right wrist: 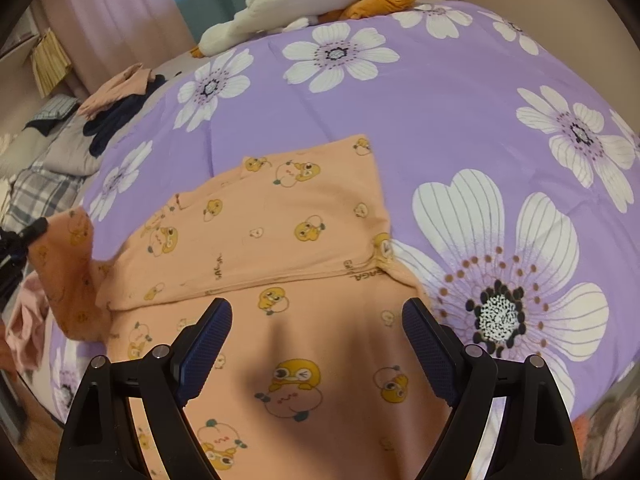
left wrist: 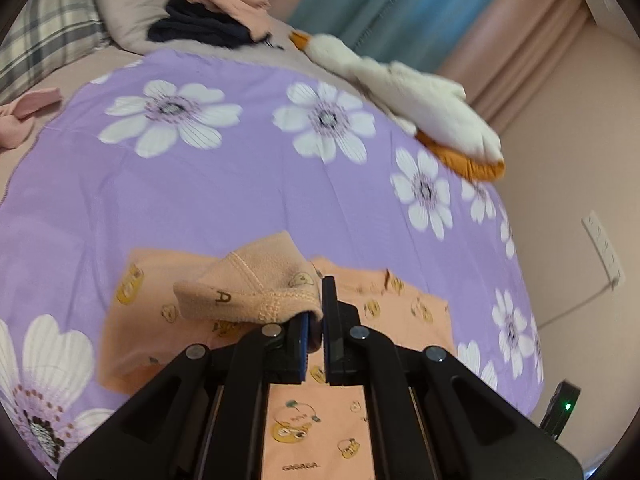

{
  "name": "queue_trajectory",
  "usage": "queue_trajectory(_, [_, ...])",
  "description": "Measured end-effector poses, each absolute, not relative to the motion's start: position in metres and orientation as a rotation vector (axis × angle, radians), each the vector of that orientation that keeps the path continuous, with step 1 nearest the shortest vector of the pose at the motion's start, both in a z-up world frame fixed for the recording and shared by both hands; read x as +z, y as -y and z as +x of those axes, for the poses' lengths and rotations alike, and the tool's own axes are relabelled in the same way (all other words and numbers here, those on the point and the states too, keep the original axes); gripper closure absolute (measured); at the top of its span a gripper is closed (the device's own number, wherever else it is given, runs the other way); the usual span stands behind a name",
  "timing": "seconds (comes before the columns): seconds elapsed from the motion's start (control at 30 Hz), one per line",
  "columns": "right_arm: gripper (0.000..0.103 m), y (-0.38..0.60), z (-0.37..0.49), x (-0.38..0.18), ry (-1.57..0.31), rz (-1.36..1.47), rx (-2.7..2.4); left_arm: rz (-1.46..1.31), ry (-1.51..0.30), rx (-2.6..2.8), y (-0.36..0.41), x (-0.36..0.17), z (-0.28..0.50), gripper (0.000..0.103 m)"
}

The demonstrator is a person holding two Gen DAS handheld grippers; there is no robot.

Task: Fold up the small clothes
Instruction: 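Lay the held sleeve across the shirt body and open the left tool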

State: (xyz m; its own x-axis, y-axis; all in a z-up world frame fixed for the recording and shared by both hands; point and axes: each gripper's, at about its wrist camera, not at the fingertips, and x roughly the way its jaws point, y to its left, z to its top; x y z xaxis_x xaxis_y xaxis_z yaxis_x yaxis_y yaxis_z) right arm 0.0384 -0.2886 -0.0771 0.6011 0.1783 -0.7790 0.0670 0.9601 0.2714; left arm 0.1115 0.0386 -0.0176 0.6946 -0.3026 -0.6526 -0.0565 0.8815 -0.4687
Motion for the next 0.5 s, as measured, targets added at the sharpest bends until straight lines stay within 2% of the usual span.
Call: queue_trajectory(0.5, [0.016,0.300,0.036,-0.081,-0.932,0.285,0.037,-0.378,-0.979,-0.262,0.030,-0.072,0.130,0.100])
